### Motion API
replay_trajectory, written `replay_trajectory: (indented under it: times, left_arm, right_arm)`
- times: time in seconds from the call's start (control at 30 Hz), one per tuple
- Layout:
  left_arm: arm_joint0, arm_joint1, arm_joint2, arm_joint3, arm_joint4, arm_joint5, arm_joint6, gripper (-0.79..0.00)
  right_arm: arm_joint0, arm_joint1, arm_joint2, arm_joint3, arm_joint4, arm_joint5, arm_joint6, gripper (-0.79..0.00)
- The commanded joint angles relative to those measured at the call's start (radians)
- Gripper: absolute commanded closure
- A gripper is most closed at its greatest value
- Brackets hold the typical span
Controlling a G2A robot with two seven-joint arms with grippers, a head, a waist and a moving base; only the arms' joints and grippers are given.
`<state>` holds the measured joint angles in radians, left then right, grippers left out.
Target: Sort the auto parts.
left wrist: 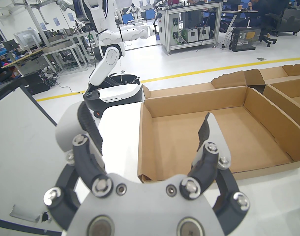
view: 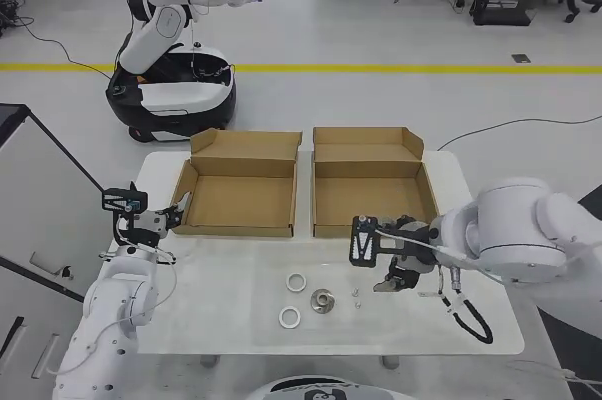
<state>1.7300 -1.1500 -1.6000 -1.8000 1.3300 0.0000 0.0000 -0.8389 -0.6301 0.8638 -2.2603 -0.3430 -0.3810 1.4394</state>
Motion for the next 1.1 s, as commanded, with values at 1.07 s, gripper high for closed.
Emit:
replay_trajectory:
  times: [1.07]
  left_arm:
    - [0.000, 0.000, 0.000, 0.000, 0.000, 0.000, 0.000, -0.785]
  right_arm:
    - [0.394, -0.076, -0.560, 0.176, 0.049, -0.059, -0.059, -0.785]
